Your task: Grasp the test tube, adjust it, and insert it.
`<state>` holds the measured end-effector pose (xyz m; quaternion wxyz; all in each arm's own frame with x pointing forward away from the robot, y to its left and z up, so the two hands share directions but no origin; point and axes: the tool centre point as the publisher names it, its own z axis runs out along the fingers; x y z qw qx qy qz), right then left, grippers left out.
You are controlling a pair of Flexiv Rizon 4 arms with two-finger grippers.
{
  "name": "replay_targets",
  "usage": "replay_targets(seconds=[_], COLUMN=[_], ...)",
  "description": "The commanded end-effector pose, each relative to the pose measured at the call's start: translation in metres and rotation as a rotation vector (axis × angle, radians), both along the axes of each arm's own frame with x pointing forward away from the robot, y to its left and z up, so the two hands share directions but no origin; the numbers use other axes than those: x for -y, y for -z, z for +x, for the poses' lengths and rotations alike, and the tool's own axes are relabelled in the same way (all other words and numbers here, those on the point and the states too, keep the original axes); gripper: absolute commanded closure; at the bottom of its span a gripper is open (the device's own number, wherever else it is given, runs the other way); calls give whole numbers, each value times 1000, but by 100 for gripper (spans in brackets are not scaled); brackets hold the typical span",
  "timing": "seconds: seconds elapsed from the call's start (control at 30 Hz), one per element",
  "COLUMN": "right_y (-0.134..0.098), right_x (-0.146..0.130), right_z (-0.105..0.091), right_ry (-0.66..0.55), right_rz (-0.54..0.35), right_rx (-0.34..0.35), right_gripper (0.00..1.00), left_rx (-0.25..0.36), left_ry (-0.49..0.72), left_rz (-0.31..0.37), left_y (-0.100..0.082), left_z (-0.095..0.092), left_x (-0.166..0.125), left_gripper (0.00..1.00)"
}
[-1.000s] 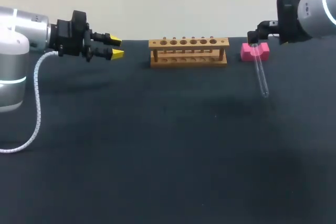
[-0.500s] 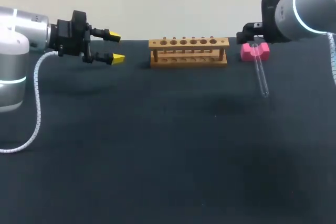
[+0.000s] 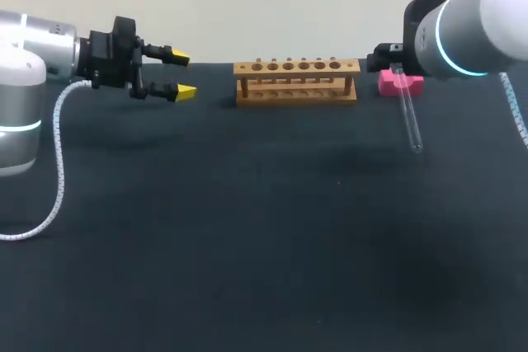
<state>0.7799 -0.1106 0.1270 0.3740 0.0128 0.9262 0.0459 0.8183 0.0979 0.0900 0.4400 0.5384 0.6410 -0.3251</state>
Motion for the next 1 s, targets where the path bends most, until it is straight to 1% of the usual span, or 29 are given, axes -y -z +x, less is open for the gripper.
replay_targets(seconds=[0.03, 0.63, 0.67, 0.7, 0.73, 0.83, 1.0], right_y=[5, 5, 9, 13, 17, 28, 40], right_x=[1, 1, 3, 5, 7, 13, 24], right_z=[1, 1, 0, 1, 1, 2, 5], right_ry=[18, 18, 38, 52, 51, 70, 79], right_rz=[25, 25, 52, 43, 20, 14, 14], right_rx=[259, 259, 269, 254, 257, 251, 276], right_gripper=[0, 0, 0, 0, 0, 0, 0], left_rx=[4, 4, 4, 4, 4, 4, 4], left_ry=[-3, -3, -3, -3, -3, -3, -3], left_rz=[-1, -1, -1, -1, -1, -1, -1], left_y=[1, 1, 1, 1, 1, 1, 1], left_z=[-1, -1, -1, -1, -1, -1, -1], left_x=[0, 0, 0, 0, 0, 0, 0], left_gripper=[0, 0, 0, 0, 0, 0, 0])
